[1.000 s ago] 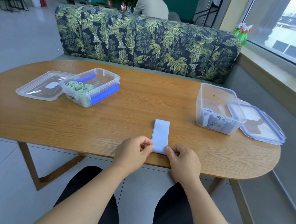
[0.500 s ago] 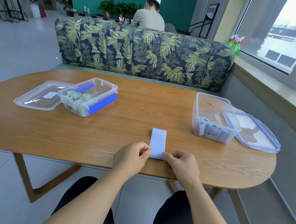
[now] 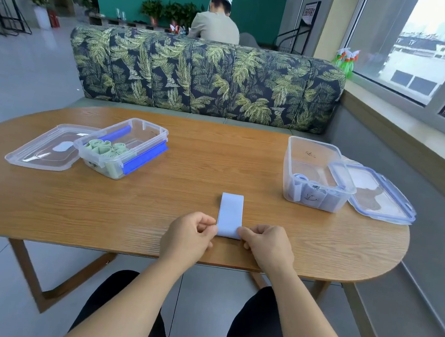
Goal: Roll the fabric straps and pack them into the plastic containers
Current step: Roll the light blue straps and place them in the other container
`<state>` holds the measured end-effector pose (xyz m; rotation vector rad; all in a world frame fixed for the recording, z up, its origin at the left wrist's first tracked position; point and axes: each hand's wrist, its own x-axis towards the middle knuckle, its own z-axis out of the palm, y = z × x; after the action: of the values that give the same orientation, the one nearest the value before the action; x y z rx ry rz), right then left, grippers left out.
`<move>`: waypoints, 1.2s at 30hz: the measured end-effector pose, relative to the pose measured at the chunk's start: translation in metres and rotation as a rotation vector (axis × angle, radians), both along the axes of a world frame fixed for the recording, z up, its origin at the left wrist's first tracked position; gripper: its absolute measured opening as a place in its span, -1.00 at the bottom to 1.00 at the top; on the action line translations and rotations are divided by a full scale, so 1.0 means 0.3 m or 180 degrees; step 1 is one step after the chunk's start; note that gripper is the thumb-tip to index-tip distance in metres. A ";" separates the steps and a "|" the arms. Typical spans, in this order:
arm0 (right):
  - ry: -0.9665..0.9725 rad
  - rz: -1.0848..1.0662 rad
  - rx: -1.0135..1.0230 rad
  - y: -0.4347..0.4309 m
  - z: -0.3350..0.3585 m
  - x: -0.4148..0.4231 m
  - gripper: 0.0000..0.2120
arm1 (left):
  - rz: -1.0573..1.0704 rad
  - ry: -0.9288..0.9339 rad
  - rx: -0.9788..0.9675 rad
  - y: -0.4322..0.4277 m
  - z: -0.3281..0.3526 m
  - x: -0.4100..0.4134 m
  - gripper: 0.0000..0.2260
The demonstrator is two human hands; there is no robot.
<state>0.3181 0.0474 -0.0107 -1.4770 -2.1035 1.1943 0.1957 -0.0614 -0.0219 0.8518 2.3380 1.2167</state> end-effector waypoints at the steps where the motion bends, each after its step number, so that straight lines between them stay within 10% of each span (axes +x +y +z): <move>1: 0.0003 -0.0024 -0.0002 0.001 -0.001 -0.001 -0.72 | 0.0015 -0.0004 -0.0014 0.001 0.001 0.001 -0.97; 36: -0.0037 -0.0141 0.0399 0.021 -0.035 -0.040 -0.78 | -0.0091 0.0102 -0.0152 0.054 0.012 -0.028 -0.94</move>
<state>0.3060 0.0538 -0.0212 -1.4696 -2.1007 1.0208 0.1872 -0.0453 -0.0182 0.8917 2.3622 1.1391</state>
